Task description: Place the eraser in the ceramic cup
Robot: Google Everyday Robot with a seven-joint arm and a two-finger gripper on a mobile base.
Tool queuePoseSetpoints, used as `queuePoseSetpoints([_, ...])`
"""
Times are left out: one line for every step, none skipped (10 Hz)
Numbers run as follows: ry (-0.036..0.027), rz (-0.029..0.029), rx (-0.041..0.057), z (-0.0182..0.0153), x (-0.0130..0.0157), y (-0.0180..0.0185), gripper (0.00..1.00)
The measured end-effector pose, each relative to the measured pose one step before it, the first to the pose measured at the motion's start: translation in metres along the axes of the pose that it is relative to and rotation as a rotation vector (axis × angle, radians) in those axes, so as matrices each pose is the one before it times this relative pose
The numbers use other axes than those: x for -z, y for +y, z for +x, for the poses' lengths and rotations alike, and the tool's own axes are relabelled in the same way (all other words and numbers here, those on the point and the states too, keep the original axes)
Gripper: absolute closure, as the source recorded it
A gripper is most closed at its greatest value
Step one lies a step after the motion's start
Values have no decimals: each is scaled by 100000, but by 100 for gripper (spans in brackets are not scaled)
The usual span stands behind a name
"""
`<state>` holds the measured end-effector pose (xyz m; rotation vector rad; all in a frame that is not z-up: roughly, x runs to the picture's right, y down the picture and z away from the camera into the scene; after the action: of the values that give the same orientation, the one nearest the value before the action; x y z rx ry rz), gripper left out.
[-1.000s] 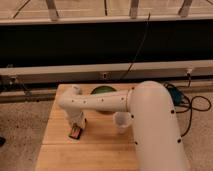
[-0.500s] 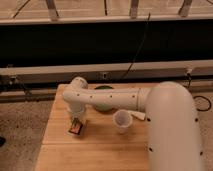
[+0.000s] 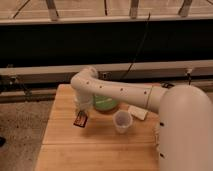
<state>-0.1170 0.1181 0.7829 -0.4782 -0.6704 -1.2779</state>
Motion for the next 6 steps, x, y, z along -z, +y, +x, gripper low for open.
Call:
queuePoseSetpoints([-103,347,-923,394,801,998,100])
queuePoseSetpoints([123,379,-1501,464,1376,1527,100])
queuePoseSetpoints([439,395,-1758,412,1180,1390,100])
queuePoseSetpoints([535,341,-1419,306,923,1060,100])
queuePoseSetpoints([914,443,-1624,256,1309,1241,100])
queuePoseSetpoints([1225,-69,-2036,194,1797,1662,100])
